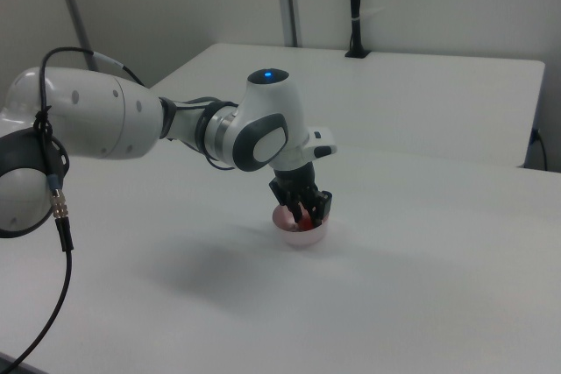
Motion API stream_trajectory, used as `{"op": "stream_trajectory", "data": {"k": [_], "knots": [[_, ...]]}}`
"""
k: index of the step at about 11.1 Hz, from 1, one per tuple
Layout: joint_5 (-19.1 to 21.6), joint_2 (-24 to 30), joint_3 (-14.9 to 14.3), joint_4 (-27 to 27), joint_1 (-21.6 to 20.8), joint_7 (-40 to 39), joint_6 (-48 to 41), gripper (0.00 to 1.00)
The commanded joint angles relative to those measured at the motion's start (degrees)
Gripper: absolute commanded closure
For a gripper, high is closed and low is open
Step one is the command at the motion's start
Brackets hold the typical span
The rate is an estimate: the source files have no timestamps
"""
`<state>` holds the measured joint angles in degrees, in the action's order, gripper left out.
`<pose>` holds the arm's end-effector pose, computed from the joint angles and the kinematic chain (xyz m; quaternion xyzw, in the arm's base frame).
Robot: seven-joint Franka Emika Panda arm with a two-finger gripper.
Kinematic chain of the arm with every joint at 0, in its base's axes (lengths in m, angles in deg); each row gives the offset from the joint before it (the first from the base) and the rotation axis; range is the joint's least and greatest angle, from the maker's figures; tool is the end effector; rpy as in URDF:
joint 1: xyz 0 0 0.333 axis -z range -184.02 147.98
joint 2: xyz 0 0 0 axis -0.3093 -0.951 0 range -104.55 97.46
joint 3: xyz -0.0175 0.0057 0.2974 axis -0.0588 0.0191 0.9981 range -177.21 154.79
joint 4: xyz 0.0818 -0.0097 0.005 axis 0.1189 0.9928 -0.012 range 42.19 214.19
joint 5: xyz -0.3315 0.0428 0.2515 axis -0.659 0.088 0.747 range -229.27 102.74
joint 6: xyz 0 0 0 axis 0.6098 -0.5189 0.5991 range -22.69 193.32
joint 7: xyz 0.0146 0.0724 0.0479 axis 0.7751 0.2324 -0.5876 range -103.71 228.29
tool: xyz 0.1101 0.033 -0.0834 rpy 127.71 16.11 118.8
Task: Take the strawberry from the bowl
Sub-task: 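Lower the gripper into the bowl and close it on the strawberry, then lift the strawberry out of the bowl and carry it away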
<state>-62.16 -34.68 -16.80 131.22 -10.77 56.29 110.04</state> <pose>0.7001 -0.1523 0.2557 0.9960 -0.0567 0.0635 0.0278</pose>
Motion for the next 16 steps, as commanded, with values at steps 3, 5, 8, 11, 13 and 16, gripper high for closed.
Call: {"op": "stream_trajectory", "data": {"k": [3, 5, 8, 11, 13, 16], "knots": [[1.97, 4.23, 0.4, 1.19, 0.4, 0.73, -1.03, 0.51], [2.06, 5.46, 0.75, 1.19, 0.31, 0.73, -3.22, 0.51], [2.06, 8.88, 1.9, 1.19, 0.31, 0.47, -8.66, 0.51], [2.06, 13.28, 3.48, 1.37, 0.48, -1.62, -17.87, 0.51], [1.97, 15.92, 3.57, 2.68, 0.57, -7.41, -26.04, 0.51], [0.84, 17.68, 3.48, 8.2, 0.57, -11.47, -28.54, 0.51]]}}
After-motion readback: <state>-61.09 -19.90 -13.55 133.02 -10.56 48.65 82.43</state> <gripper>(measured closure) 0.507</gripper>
